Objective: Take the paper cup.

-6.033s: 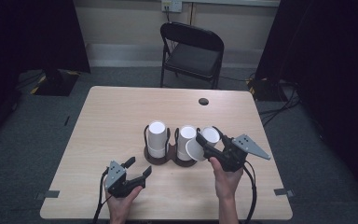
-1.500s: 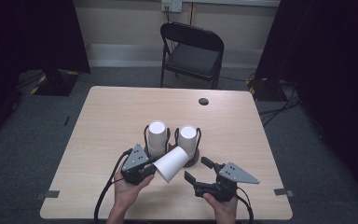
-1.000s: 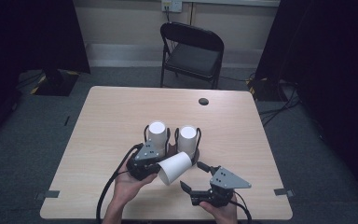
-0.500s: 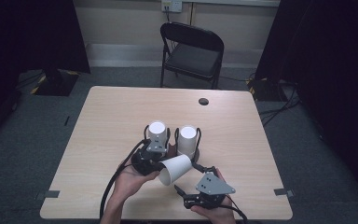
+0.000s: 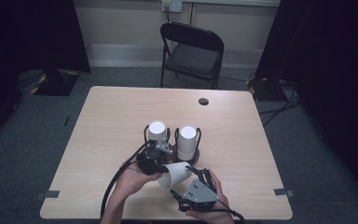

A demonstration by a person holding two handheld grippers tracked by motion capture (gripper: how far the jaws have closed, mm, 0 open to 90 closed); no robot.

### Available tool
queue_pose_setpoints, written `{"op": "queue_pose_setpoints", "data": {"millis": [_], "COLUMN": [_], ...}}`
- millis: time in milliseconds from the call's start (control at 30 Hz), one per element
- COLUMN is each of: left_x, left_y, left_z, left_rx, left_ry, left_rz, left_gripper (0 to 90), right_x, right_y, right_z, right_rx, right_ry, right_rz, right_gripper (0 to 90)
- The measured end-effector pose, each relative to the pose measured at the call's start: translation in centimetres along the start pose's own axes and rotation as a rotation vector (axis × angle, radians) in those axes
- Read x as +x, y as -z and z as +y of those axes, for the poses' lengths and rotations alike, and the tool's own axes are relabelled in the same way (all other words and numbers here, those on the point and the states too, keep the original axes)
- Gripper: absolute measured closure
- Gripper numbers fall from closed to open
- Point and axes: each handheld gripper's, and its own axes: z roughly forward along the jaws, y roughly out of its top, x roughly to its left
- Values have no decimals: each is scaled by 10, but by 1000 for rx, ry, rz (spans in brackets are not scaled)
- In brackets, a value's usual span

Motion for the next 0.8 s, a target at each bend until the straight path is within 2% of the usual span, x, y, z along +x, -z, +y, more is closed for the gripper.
{"op": "queue_pose_setpoints", "data": {"millis": [33, 67, 133, 233, 267, 300, 333, 367, 400, 433, 600, 667, 700, 767, 800], "left_x": [0, 0, 0, 0, 0, -2, -2, -5, -6, -6, -6, -7, -9, -8, -7], "left_y": [-1, -1, -1, -2, -2, -4, -4, -6, -6, -6, -6, -8, -9, -9, -9], "left_z": [0, 0, 2, 3, 4, 6, 6, 6, 8, 8, 7, 8, 8, 7, 5], "left_rx": [5, 5, 21, 31, 37, 41, 41, 24, 31, 31, 24, 17, 4, 11, -6], "left_ry": [2, 2, 5, 7, 6, -11, -11, -10, -13, -13, 2, -4, 2, -9, 10], "left_rz": [-1, -1, -3, -6, -13, -45, -45, -62, -23, -23, -45, -82, -95, -94, -98], "left_gripper": [871, 871, 872, 872, 872, 873, 874, 874, 875, 877, 879, 880, 884, 883, 885], "right_x": [2, 2, 6, 7, 7, 9, 9, 9, 6, 6, 6, 7, 11, 12, 11], "right_y": [-1, -1, -6, -8, -8, -12, -12, -14, -19, -19, -22, -23, -24, -25, -25], "right_z": [0, 0, 2, 5, 5, 7, 7, 9, 11, 11, 13, 15, 17, 19, 19], "right_rx": [6, 6, 23, 29, 29, 42, 42, 40, 56, 56, 35, 25, 10, 12, 9], "right_ry": [29, 29, 78, 110, 110, 139, 139, 138, 133, 133, 128, 130, 141, 155, 151], "right_rz": [-10, -10, -30, -28, -28, -31, -31, -14, 12, 12, 20, 31, 11, 11, 14], "right_gripper": [136, 136, 129, 118, 118, 115, 115, 119, 124, 124, 132, 166, 185, 189, 194]}}
